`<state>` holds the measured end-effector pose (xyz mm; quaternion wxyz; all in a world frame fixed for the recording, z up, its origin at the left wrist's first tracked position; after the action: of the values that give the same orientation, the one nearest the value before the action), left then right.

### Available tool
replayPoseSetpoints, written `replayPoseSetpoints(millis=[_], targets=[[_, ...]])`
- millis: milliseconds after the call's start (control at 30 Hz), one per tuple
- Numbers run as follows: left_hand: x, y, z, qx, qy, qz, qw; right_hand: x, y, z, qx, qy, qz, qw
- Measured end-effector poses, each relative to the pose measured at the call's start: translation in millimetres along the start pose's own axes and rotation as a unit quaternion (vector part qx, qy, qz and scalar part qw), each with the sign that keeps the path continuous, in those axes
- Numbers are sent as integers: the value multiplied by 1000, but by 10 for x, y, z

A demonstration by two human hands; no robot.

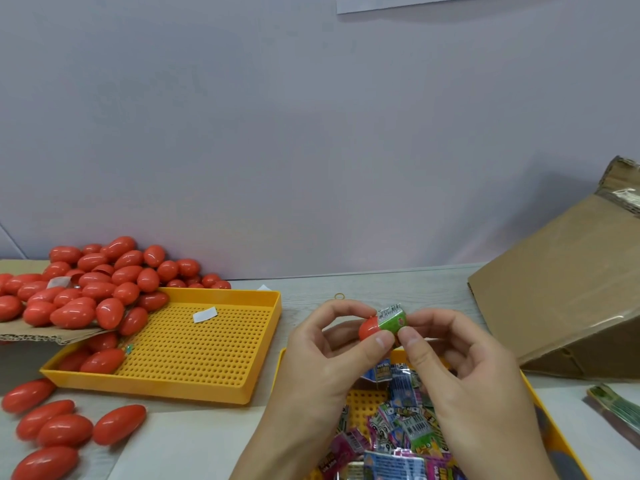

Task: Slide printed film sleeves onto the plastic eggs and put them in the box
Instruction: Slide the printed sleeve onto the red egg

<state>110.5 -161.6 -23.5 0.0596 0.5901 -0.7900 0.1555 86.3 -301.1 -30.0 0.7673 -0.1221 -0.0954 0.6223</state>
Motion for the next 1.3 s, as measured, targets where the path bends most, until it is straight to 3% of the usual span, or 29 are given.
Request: replayPoseSetpoints(millis=[300, 633, 933, 1300], targets=[[-5, 9, -36, 14, -69, -27, 997, -6, 17, 16, 4, 20, 12, 1000], [24, 35, -44, 15, -153, 19, 988, -37, 5, 33, -8, 86, -36, 996], [39, 39, -58, 16, -179, 22, 983, -31, 13, 70, 56, 5, -42, 998], [21, 39, -37, 32, -216, 20, 976, -24, 20, 90, 71, 8, -37, 997]])
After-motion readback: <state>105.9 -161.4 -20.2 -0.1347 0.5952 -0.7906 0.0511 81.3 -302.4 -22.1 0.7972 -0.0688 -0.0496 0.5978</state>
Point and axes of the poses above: each hand's wrist, its own y-axis away from the middle knuckle, its own x-axis out of the palm, z = x × y, the point moved 1 cm from there along -y, towards the middle knuckle, and after that the axes turned 4 degrees about z, right-handed, at the moved point
